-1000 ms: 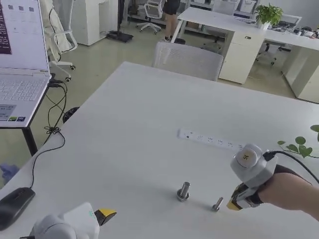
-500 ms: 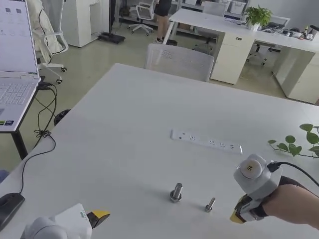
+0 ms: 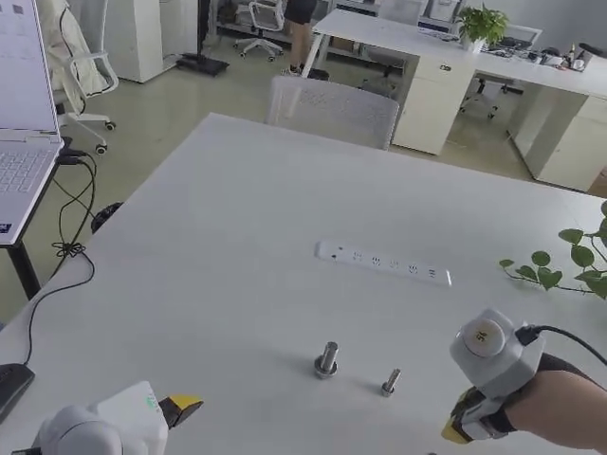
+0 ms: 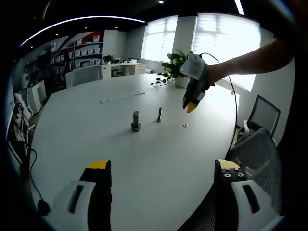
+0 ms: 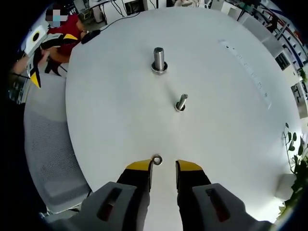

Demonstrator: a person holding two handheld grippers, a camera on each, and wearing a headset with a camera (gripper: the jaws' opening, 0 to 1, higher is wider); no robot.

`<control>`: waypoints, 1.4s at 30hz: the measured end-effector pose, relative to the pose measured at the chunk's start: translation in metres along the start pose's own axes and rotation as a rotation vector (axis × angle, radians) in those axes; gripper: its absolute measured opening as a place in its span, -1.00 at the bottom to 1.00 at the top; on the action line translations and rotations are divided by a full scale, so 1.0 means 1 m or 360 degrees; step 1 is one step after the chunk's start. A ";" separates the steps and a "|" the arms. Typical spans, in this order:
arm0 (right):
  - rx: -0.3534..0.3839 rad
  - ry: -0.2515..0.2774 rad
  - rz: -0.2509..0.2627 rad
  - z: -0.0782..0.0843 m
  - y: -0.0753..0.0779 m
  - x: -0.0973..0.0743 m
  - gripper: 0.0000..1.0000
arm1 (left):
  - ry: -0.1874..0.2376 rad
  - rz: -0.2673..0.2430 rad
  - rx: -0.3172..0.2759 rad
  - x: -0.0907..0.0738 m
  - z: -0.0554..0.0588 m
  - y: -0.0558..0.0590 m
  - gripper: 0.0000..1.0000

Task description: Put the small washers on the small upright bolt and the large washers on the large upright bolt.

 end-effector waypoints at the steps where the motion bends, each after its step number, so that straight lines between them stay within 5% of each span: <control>1: 0.0002 -0.0002 0.0000 0.001 -0.001 0.001 -0.58 | 0.0002 0.0001 -0.0003 0.000 0.000 0.000 0.76; 15: 0.0012 -0.0025 0.0006 0.010 -0.008 0.020 -0.59 | -0.0017 0.0007 -0.0001 0.000 0.005 0.002 0.77; 42: 0.0033 -0.0038 0.0043 0.021 -0.006 0.055 -0.60 | -0.0020 0.0035 0.0029 -0.001 -0.001 0.008 0.76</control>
Point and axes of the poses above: the centre of the closed fingertips' face, and the gripper's own axes: x roughly forward along the fingers, y roughly to its right, z roughly out of its underside, the point moved 3 cm from there along -x, roughly backward along the fingers
